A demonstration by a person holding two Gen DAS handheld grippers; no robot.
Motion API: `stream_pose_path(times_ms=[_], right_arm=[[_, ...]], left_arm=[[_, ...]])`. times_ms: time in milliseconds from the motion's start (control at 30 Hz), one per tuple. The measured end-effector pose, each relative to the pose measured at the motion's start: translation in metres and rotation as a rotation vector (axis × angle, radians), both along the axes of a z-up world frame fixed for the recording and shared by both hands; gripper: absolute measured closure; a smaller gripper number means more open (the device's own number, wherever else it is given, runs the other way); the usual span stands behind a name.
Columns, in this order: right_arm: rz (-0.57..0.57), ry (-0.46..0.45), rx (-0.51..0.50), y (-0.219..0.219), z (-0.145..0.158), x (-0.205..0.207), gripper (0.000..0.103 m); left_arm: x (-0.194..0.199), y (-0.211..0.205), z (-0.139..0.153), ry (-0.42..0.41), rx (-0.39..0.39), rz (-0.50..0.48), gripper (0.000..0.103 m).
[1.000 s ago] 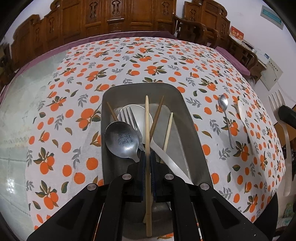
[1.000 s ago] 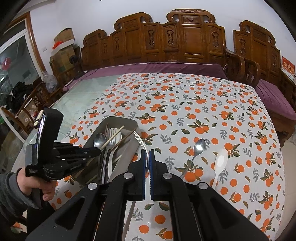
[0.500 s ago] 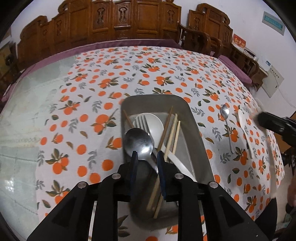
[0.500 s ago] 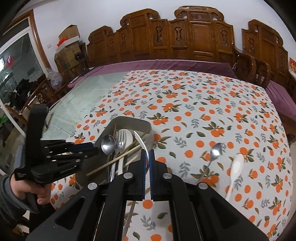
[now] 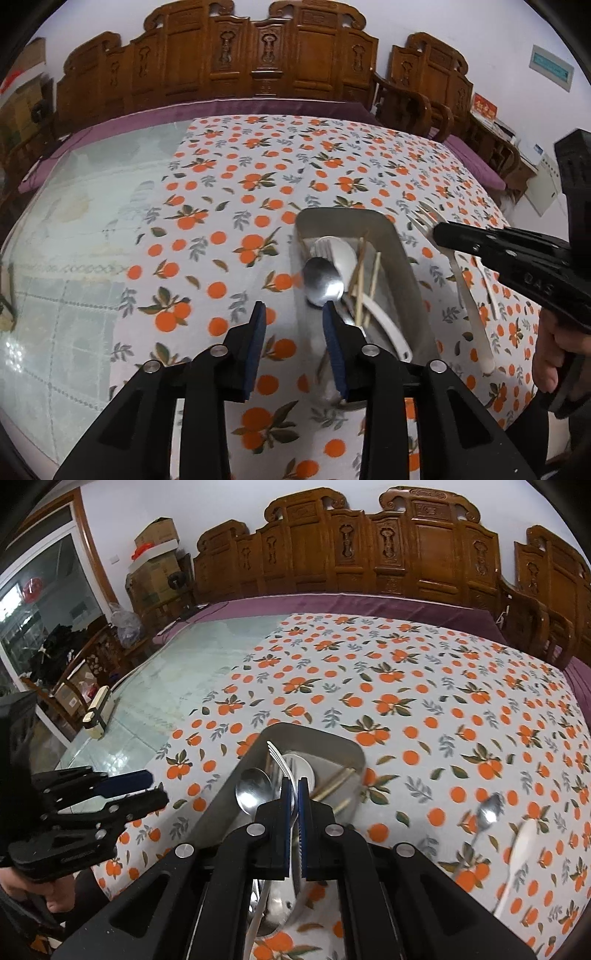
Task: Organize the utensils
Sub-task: 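Lower the white fork into the tray and open the right tool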
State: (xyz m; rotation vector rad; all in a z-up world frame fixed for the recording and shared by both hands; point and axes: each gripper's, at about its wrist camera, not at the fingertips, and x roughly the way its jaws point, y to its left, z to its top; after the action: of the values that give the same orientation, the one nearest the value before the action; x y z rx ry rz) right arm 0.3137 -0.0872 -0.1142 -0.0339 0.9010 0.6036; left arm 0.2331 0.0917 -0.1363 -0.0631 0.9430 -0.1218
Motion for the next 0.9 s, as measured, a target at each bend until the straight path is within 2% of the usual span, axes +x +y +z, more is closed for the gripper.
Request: stream_pose_path(times_ms=[33,167,267,533,900], right_arm=[[-0.001,0.005,0.001,0.003,-0.002,0.002,0.099],[-0.008,0.035,0.004,0.014,-0.014,0.015,0.099],[-0.016,0.052,-0.004,0.024,-0.024,0.025,0.099],[-0.042,0.095,-0.017,0.036,-0.046,0.041,0.099],[-0.009,0.122,-0.037,0.050,-0.061,0.036,0.099]], left_arm=[[-0.001,0.003,0.000,-0.001,0.002,0.003,0.059],[-0.006,0.014,0.002,-0.007,0.009,0.022,0.057],[-0.009,0.022,0.003,-0.008,0.014,0.043,0.045],[-0.014,0.034,0.007,-0.015,0.022,0.056,0.041],[-0.018,0.034,0.008,-0.013,0.035,0.061,0.041]])
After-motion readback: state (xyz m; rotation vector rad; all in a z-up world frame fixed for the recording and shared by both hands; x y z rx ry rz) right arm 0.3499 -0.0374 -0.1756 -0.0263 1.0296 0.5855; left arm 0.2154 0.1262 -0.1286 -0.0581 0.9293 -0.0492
